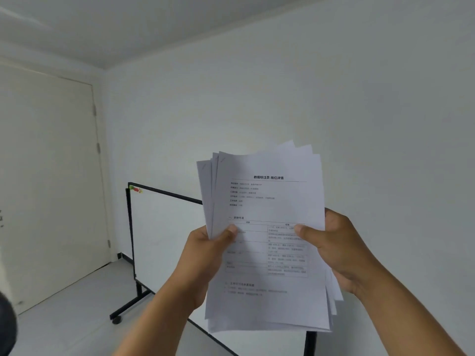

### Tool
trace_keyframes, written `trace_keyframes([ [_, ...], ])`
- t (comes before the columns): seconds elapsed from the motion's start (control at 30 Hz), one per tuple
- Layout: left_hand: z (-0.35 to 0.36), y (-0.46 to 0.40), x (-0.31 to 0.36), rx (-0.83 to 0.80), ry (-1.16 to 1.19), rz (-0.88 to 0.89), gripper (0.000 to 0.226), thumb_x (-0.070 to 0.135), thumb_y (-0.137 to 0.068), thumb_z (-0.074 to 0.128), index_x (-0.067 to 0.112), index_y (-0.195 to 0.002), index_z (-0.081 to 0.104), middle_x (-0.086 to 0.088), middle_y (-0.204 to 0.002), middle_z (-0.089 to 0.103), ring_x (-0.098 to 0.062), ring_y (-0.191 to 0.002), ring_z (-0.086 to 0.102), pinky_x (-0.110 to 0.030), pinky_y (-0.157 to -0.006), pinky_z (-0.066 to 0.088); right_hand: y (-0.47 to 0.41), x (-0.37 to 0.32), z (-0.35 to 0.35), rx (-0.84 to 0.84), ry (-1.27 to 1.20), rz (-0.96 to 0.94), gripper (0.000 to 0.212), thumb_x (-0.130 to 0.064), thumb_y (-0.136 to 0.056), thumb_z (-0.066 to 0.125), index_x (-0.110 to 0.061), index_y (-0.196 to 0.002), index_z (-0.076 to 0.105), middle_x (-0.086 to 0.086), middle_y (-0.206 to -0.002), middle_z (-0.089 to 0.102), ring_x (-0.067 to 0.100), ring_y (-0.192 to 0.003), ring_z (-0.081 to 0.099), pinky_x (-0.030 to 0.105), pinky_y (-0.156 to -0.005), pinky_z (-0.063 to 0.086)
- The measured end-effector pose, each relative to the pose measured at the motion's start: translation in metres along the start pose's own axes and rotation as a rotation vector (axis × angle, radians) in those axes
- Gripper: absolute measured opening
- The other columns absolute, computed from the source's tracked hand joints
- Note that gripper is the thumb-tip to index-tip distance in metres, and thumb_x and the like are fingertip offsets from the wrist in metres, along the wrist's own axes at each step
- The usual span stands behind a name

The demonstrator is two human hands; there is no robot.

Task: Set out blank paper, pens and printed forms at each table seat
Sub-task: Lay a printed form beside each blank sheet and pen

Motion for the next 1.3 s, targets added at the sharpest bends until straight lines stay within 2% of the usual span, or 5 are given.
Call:
trace_keyframes([
  [0.23, -0.151, 0.025, 0.024, 0.097, -0.024, 0.050, 0.021, 0.020, -0.108, 0.069, 0.009, -0.120, 0.081, -0.012, -0.117, 0.083, -0.037, -0.110, 0.080, -0.061, -0.101, 0.062, -0.009, -0.025, 0.143, -0.147, -0.116, -0.022, 0.023, -0.004, -0.096, 0.079, -0.015, -0.116, 0.079, 0.000, -0.109, 0.085, 0.021, -0.102, 0.082, 0.038, -0.090, 0.061],
  [0.47, -0.296, 0.086, 0.040, 0.353, -0.055, 0.071, 0.016, 0.016, -0.107, 0.069, 0.011, -0.117, 0.081, -0.010, -0.111, 0.085, -0.032, -0.102, 0.082, -0.051, -0.088, 0.068, 0.003, -0.036, 0.311, -0.400, -0.204, -0.011, 0.024, -0.002, -0.098, 0.076, -0.013, -0.118, 0.078, 0.004, -0.109, 0.085, 0.025, -0.101, 0.082, 0.043, -0.091, 0.062],
  [0.6, -0.361, 0.123, 0.040, 0.513, -0.045, 0.064, 0.018, 0.019, -0.105, 0.073, 0.011, -0.120, 0.080, -0.009, -0.112, 0.085, -0.032, -0.102, 0.082, -0.053, -0.091, 0.066, 0.016, -0.038, 0.390, -0.535, -0.227, 0.000, 0.021, -0.005, -0.098, 0.077, -0.012, -0.119, 0.078, 0.007, -0.107, 0.085, 0.030, -0.099, 0.082, 0.047, -0.088, 0.065],
  [0.97, -0.440, 0.152, 0.027, 0.845, -0.063, 0.089, 0.016, 0.016, -0.102, 0.075, 0.007, -0.114, 0.082, -0.013, -0.107, 0.085, -0.035, -0.096, 0.083, -0.050, -0.083, 0.069, 0.003, -0.023, 0.526, -0.768, -0.307, 0.012, 0.021, -0.006, -0.098, 0.078, -0.008, -0.119, 0.075, 0.010, -0.105, 0.084, 0.034, -0.093, 0.083, 0.054, -0.087, 0.067],
  [1.3, -0.461, 0.030, 0.013, 1.030, -0.116, 0.087, 0.010, 0.018, -0.098, 0.081, 0.011, -0.102, 0.086, -0.015, -0.103, 0.085, -0.039, -0.095, 0.083, -0.063, -0.092, 0.065, -0.118, 0.016, 0.581, -0.868, -0.388, 0.019, 0.016, -0.006, -0.100, 0.076, -0.011, -0.116, 0.076, 0.008, -0.103, 0.085, 0.031, -0.093, 0.083, 0.055, -0.089, 0.067],
])
Point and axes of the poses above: each hand's wrist, its own y-axis away from the middle knuckle, its own z-axis out of the palm, x = y × z, the point moved 5 cm from there along -y, towards the middle knuckle
